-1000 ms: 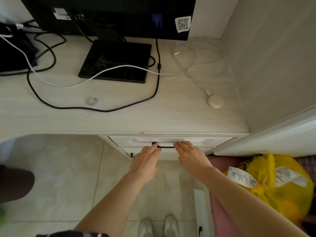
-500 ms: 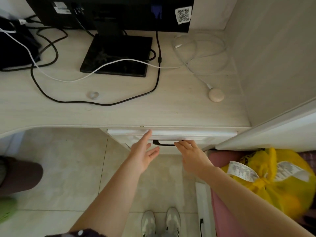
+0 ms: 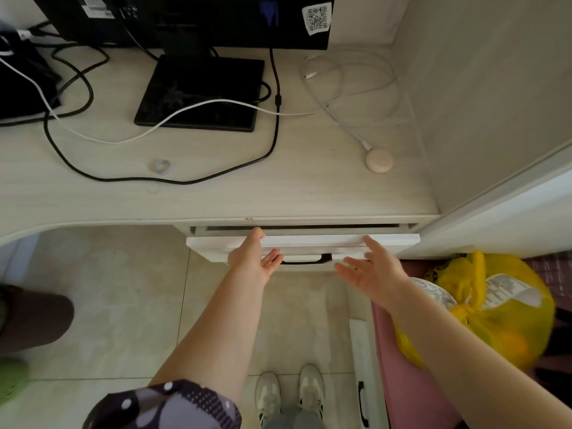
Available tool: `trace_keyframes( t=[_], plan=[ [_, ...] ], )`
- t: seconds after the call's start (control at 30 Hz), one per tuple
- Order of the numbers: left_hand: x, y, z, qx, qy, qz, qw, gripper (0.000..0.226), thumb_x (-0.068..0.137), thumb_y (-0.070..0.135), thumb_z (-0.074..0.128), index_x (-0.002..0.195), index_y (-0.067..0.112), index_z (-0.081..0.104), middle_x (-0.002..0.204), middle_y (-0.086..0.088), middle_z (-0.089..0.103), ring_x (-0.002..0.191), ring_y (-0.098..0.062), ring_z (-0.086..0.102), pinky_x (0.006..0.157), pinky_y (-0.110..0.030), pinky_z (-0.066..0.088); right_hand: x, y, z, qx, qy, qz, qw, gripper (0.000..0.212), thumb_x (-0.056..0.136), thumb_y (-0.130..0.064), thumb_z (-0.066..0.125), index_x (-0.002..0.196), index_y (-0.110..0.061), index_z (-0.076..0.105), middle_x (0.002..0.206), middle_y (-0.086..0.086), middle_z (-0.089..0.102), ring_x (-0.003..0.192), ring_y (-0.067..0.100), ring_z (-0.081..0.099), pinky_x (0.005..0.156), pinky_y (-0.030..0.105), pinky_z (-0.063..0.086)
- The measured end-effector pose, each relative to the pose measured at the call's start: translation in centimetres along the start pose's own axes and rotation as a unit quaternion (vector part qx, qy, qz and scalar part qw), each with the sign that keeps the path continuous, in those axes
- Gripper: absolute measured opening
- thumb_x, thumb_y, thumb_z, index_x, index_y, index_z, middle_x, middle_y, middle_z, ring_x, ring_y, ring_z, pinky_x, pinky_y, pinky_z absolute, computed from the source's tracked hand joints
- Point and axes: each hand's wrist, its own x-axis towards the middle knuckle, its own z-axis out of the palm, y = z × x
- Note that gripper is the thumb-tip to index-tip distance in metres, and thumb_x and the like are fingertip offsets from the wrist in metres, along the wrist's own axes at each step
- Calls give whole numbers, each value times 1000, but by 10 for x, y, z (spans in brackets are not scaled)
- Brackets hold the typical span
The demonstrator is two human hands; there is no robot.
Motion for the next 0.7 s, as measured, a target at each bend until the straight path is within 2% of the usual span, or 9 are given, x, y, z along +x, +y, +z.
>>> trace_keyframes(
  t=[0.07,0.13,0.23,0.3,0.37,0.43,0.53,0.6,0.7],
  plan=[
    [-3,-3,-2,-4,4,-5,1000,46,78,9,64,122,7,49,122,-22,49,88,-34,68,62,-42,60,4,-11,-7,11,11,7,1000,51,90,-28,64,131,-13,39,123,23,49,90,45,65,81,53,55],
    [-8,-5,-6,-12,7,-9,1000,46,78,8,65,122,7,49,122,-22,47,87,-33,67,62,-40,60,9,-13,-12,11,7,12,1000,54,89,-25,65,136,-13,40,125,21,48,85,43,66,80,53,56],
    [-14,-10,-14,-18,9,-10,1000,46,78,7,65,121,5,51,120,-23,49,79,-29,65,64,-39,61,3,-10,-16,31,-8,22,999,45,91,-16,60,131,-10,41,133,25,44,98,46,62,85,57,53],
    [-20,-18,-22,-19,7,-11,1000,45,79,6,65,122,4,51,121,-24,49,78,-28,63,67,-40,61,-5,-6,-19,36,-18,31,999,25,94,-11,53,117,-5,45,136,27,40,107,50,57,86,59,51],
    [-27,-28,-32,-18,6,-15,1000,43,80,5,63,121,4,50,122,-25,48,80,-30,64,69,-41,60,-14,0,-25,52,-21,42,998,7,96,-6,48,101,-3,45,139,27,37,119,49,50,79,62,54],
    [-36,-38,-43,-20,5,-20,1000,39,82,4,61,118,3,50,120,-25,46,80,-30,63,73,-43,60,-23,7,-34,68,-18,50,996,10,96,-3,47,105,-1,45,140,26,34,124,46,46,67,63,55],
    [-48,-54,-60,-22,6,-31,999,33,84,2,59,115,3,49,113,-24,45,76,-29,62,76,-42,57,-37,22,-49,97,0,61,993,26,95,1,45,120,-4,38,136,24,34,124,46,43,78,60,52],
    [-54,-65,-73,-20,9,-39,999,32,85,2,58,115,3,49,107,-23,47,76,-29,63,71,-41,57,-50,33,-56,119,-1,80,990,26,97,2,41,121,-3,34,138,25,33,127,48,40,87,62,47],
    [-64,-77,-91,-21,14,-48,998,35,85,0,58,119,1,50,116,-26,50,79,-31,65,72,-43,58,-66,48,-66,114,15,96,989,22,97,3,39,117,-1,31,144,26,30,130,49,38,98,60,42]
  ],
)
